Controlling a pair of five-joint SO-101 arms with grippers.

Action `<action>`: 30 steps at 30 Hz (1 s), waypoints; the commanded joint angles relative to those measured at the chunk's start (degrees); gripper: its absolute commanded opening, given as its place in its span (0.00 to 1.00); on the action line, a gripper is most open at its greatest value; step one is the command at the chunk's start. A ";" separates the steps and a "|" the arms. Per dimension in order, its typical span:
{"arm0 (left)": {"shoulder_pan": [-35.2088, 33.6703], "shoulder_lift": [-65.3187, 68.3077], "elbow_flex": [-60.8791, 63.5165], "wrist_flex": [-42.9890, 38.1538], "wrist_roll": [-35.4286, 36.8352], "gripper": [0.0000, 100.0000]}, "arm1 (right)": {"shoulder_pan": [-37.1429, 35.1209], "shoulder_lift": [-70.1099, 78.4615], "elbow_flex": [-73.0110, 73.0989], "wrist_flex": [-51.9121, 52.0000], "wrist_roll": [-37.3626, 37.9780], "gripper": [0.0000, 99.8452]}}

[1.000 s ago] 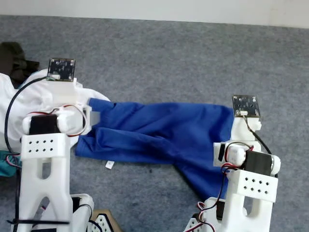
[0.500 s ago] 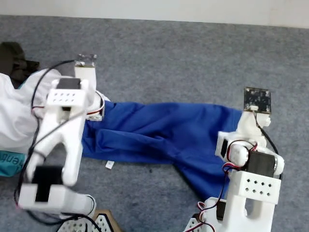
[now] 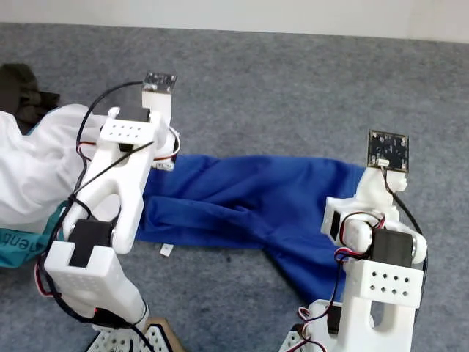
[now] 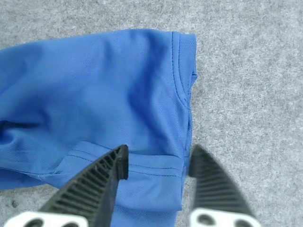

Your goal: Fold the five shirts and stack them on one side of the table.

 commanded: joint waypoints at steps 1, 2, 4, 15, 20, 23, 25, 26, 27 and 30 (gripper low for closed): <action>1.80 -0.04 -2.24 4.40 0.53 0.01 | -0.22 -1.01 -2.68 -1.10 -0.26 0.00; 2.07 0.04 -1.19 5.98 0.44 0.01 | -0.22 -1.01 -2.68 -1.10 -0.26 0.01; 2.24 -0.48 2.24 7.21 0.44 0.01 | 0.04 -1.01 -2.15 -1.10 -0.26 0.02; 2.33 -8.57 15.96 7.65 0.09 0.01 | 0.13 -1.10 4.70 -7.16 -0.26 0.00; 2.33 -23.69 24.57 7.65 0.09 0.01 | 0.13 -1.10 4.70 -7.16 -0.26 0.00; 2.33 -31.60 31.87 7.38 0.09 0.01 | 0.13 -1.10 4.70 -7.16 -0.26 0.00; 2.33 -34.86 36.70 7.12 -0.09 0.01 | 0.13 -1.10 4.70 -7.08 -0.26 0.00; 2.33 -35.65 38.73 7.12 -0.88 0.01 | 0.13 -1.10 4.70 -7.08 -0.26 0.00; 2.33 -35.82 40.66 6.33 -2.37 0.01 | 0.13 -1.10 4.70 -7.08 -0.26 0.00; 2.07 -35.38 45.41 2.02 -5.01 0.01 | 0.13 -1.10 4.70 -6.90 -0.26 0.00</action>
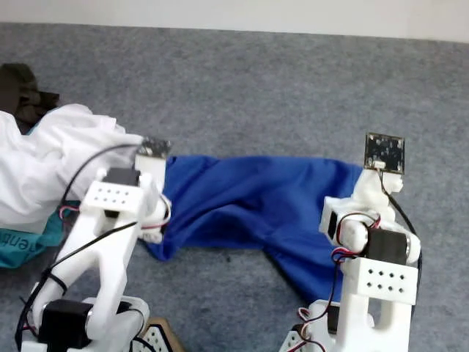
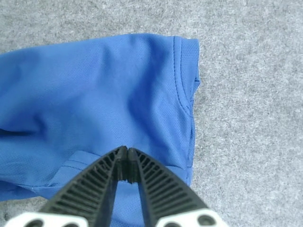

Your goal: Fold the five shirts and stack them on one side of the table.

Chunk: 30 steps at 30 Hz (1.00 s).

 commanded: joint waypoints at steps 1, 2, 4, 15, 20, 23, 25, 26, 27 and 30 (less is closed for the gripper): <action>0.75 -1.45 4.35 -4.40 -2.20 0.01 | 0.13 -1.10 -0.31 -0.66 -0.26 0.00; 0.75 -1.27 5.05 -5.10 -2.20 0.01 | 0.13 -1.10 -0.31 -0.66 -0.26 0.00; 0.75 -1.27 5.49 -5.19 -2.20 0.01 | 0.13 -1.10 -0.31 -0.57 -0.26 0.00; -13.76 -1.63 -10.15 5.19 -8.44 0.01 | 0.13 -1.10 -0.31 -0.75 -0.26 0.00; -21.58 -1.54 -16.75 8.79 -9.58 0.01 | 0.13 -1.10 -0.31 -0.92 -0.26 0.00; -21.93 -1.54 -16.66 9.05 -9.67 0.01 | 0.04 -1.10 -0.31 -1.01 -0.26 0.00; -21.85 -1.54 -17.10 8.62 -9.67 0.01 | -0.13 -1.10 -0.31 -1.01 -0.26 0.00; -21.67 -1.54 -17.71 8.44 -9.49 0.01 | -0.13 -1.10 -0.31 -1.01 -0.26 0.00; -20.88 -1.54 -19.12 7.82 -9.23 0.01 | -0.13 -1.01 -0.31 -1.01 -0.26 0.00; -16.66 -1.01 -23.43 4.04 -5.80 0.01 | -0.22 -1.01 -0.31 -1.01 -0.26 0.00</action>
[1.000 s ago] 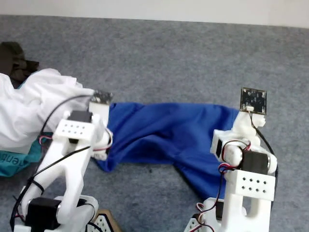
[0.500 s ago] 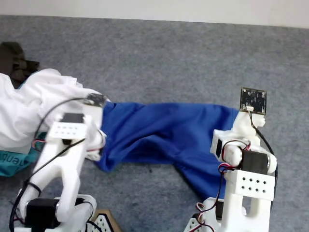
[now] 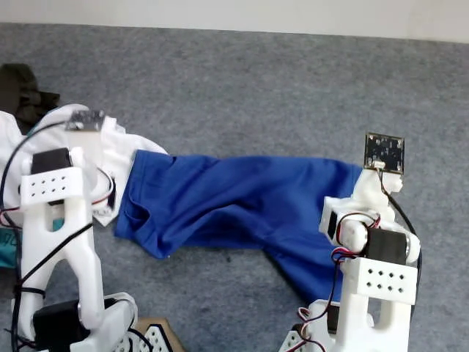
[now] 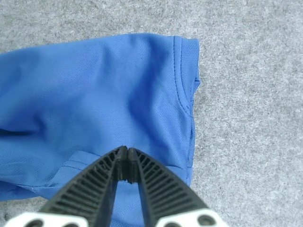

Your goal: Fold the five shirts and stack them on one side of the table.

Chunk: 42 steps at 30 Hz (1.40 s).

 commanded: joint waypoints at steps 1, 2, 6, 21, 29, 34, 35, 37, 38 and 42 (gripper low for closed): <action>5.05 -0.84 -5.41 -5.54 5.27 0.01 | -0.22 -1.01 -0.31 -1.01 -0.26 0.00; 6.73 -0.84 -5.49 -7.91 7.47 0.01 | -0.22 -1.01 -0.31 -1.01 -0.26 0.00; 12.53 -0.75 -5.32 -10.99 9.41 0.01 | -0.04 -1.01 -0.22 -1.01 -0.26 0.00; 12.79 21.41 -15.52 -14.07 9.67 0.25 | -0.22 -0.84 -0.22 -1.10 -0.26 0.00; 11.82 34.68 -26.42 -14.07 9.67 0.18 | 0.04 -0.84 -0.22 -1.10 -0.26 0.01; 11.82 41.54 -32.40 -14.07 9.67 0.12 | 0.04 -1.10 2.59 -2.86 -0.26 0.01; 11.74 42.33 -33.27 -14.07 9.67 0.11 | 0.04 -1.10 3.65 -3.91 -0.26 0.01; 11.74 43.74 -35.12 -14.07 9.67 0.09 | 0.13 -1.10 6.20 -6.20 -0.26 0.01; 11.74 44.00 -35.82 -14.07 9.67 0.08 | 0.13 -1.10 7.16 -6.90 -0.26 0.01; 11.74 44.09 -39.08 -13.71 9.67 0.06 | 0.13 -1.10 8.84 -8.04 -0.26 0.01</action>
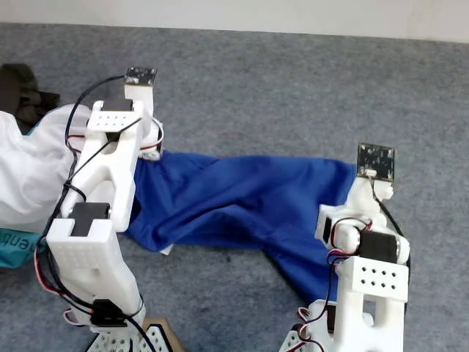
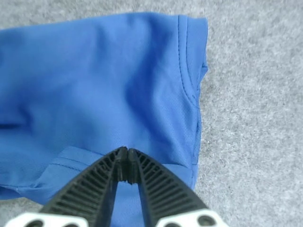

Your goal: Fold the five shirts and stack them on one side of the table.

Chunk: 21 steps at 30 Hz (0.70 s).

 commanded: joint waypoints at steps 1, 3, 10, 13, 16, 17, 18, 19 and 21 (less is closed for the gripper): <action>-1.01 -0.66 -5.14 -0.35 0.18 0.06 | 0.22 -1.10 0.13 -1.89 -0.26 0.01; -1.01 -0.66 -6.81 -0.26 0.18 0.06 | 0.22 -1.10 0.13 -2.33 -0.26 0.01; -1.01 -0.04 -9.63 -0.70 0.18 0.06 | 0.22 -1.10 0.13 -2.68 -0.26 0.01; -1.01 -0.04 -9.45 -0.70 0.18 0.06 | 0.22 -1.10 0.13 -2.68 -0.26 0.01; -0.92 -0.13 -9.01 0.00 0.18 0.07 | 0.22 -1.10 0.13 -2.59 -0.26 0.01; -0.84 -0.48 -9.01 1.32 0.18 0.07 | 0.22 -1.10 0.13 -2.59 -0.26 0.01; -0.66 -0.66 -9.45 3.34 0.18 0.07 | 0.22 -1.10 0.13 -2.59 -0.26 0.01; -0.48 -0.92 -9.80 5.63 0.18 0.06 | 0.22 -1.10 0.13 -2.59 -0.26 0.01; 0.31 -3.12 -11.47 10.29 0.09 0.06 | 0.13 -1.10 0.13 -2.59 -0.26 0.01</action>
